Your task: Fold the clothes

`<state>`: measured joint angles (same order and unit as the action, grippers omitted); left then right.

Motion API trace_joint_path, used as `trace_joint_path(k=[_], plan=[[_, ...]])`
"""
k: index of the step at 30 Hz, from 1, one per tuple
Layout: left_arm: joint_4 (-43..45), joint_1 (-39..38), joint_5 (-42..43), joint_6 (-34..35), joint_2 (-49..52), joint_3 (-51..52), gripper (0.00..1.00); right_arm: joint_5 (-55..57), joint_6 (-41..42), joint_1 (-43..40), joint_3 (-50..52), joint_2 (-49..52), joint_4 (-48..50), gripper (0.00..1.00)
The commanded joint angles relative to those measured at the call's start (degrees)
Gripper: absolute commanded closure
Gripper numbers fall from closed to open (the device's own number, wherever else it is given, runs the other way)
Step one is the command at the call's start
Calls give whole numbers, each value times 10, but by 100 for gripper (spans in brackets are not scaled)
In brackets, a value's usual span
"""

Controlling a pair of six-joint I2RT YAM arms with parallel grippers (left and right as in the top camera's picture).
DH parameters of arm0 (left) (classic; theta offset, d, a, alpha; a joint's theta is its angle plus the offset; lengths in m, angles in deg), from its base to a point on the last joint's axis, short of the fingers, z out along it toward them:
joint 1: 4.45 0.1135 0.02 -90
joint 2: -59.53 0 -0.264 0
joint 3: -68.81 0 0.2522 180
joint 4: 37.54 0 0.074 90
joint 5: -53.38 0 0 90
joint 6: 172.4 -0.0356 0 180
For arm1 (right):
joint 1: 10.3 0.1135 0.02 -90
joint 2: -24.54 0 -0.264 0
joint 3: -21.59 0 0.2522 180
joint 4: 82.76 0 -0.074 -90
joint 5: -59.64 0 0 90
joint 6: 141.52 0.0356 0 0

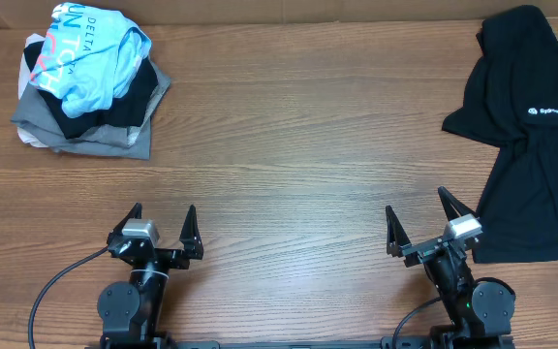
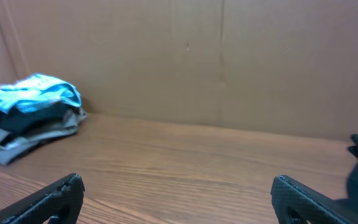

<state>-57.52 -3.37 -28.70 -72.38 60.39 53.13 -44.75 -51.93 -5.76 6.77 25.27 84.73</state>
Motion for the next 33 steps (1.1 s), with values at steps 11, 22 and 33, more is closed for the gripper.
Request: trace_joint_path(k=[11, 22, 33], plan=[[-116, -3, 21, -10, 86, -195, 0, -17, 79, 3, -55, -5, -36, 0], [-202, -3, 75, -11, 345, -417, 0, 22, 62, 2, -269, 129, -175, 0], [-357, -4, 86, -89, 551, -656, 0, 45, 62, 2, -594, 458, -359, 0]])
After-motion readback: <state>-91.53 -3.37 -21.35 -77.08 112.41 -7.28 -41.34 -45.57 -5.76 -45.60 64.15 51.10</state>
